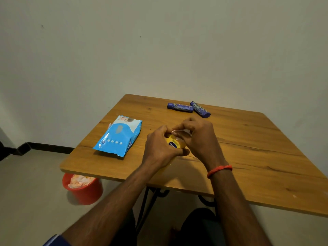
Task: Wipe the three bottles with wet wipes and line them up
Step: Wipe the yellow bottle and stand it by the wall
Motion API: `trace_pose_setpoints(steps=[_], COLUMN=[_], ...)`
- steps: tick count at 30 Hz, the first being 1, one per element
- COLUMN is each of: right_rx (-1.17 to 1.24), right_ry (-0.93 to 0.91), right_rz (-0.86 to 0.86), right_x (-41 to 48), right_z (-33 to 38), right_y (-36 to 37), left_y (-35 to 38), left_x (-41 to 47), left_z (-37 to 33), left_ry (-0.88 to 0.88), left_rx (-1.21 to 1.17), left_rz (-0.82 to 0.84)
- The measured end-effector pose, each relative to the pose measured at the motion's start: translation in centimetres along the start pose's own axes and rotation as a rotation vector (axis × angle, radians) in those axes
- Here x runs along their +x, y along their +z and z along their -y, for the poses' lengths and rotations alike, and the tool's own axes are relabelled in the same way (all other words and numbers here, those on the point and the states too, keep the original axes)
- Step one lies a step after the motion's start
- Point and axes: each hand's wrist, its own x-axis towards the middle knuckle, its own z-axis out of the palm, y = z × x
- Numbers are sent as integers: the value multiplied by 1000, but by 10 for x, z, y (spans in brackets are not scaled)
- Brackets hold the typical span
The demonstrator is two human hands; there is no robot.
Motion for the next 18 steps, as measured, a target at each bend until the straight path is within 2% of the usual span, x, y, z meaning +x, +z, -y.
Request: trace_pose_setpoints(steps=[3, 6, 9, 13, 16, 18], right_rx=[23, 81, 334, 660, 696, 546], right_ry=[48, 136, 278, 424, 407, 343], right_rz=[-2, -122, -294, -372, -307, -193], right_x=[-15, -30, -36, -34, -31, -26], right_z=[-15, -23, -19, -6, 2, 4], right_y=[-4, -1, 3, 7, 8, 12], left_y=[-5, -8, -8, -2, 0, 1], left_x=[2, 2, -1, -2, -1, -1], left_z=[3, 0, -7, -5, -1, 1], left_ry=[-159, -384, -510, -559, -612, -640], left_rx=[-117, -443, -823, -1113, -1272, -1399], left_rz=[-4, 70, 152, 160, 192, 299])
